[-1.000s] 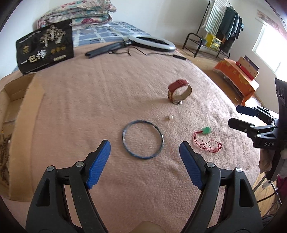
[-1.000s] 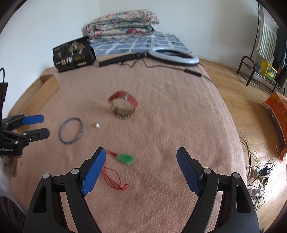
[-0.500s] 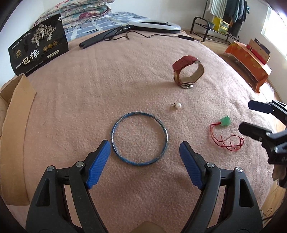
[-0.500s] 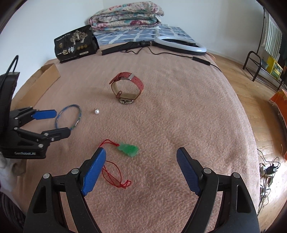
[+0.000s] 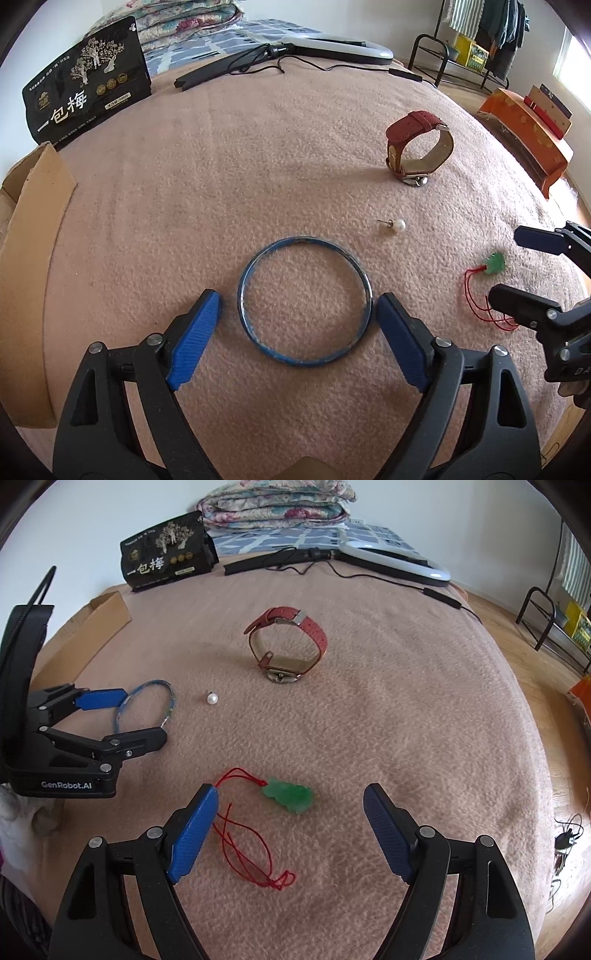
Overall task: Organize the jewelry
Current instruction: 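Close left tool on blue bangle while right tool closes on green jade pendant, then carry the blue bangle and jade pendant over the cardboard box, then open both tools to drop the bangle and jade pendant into the box, then move both open tools back toward the pearl earring and red watch, then close left tool on pearl earring while right tool closes on red watch strap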
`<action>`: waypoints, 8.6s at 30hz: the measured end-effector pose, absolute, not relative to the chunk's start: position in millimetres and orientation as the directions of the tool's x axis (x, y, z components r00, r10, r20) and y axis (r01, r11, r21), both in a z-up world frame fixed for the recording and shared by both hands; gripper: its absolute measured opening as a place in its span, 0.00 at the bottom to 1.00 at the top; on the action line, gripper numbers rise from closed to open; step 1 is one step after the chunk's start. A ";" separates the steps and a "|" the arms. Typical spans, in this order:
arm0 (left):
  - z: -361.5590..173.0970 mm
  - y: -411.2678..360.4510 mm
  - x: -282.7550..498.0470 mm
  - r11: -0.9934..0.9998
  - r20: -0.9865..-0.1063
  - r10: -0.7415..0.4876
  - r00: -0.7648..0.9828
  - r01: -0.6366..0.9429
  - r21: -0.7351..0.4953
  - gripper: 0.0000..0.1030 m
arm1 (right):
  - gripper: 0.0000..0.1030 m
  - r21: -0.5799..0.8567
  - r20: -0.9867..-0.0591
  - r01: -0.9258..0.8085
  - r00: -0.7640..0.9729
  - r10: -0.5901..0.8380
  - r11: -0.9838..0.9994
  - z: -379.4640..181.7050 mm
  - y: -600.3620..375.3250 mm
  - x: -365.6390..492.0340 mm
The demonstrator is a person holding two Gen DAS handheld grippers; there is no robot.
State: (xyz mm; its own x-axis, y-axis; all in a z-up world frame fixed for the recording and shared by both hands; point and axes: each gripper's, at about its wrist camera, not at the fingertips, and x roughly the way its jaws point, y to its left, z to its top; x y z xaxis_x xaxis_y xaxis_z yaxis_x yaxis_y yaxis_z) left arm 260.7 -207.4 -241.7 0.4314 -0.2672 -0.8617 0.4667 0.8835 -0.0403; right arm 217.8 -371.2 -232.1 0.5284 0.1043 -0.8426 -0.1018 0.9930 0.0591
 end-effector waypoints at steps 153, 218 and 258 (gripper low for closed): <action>-129.6 78.4 349.8 0.989 -0.736 -0.146 0.661 0.122 -0.087 0.82 | 0.62 0.159 -0.713 -0.477 0.550 0.434 0.865 -124.4 -96.6 297.8; -201.1 -238.3 258.5 0.736 -0.778 -0.508 0.370 0.656 -0.168 0.44 | 0.78 0.124 -0.780 -0.037 0.614 0.121 0.992 -202.8 -386.7 290.5; -227.2 -258.4 266.3 0.738 -0.805 -0.442 0.395 0.671 -0.076 0.07 | 0.07 0.180 -0.790 -0.052 0.588 0.176 0.982 -223.8 -387.8 310.8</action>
State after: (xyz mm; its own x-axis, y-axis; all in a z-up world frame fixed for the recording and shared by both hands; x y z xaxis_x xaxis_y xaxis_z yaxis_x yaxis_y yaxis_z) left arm 266.3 -258.4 -227.2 0.3949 -0.4422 -0.8053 0.6711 0.7375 -0.0759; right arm 310.8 -387.8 -223.8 0.5878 0.1758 -0.7897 -0.0517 0.9823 0.1802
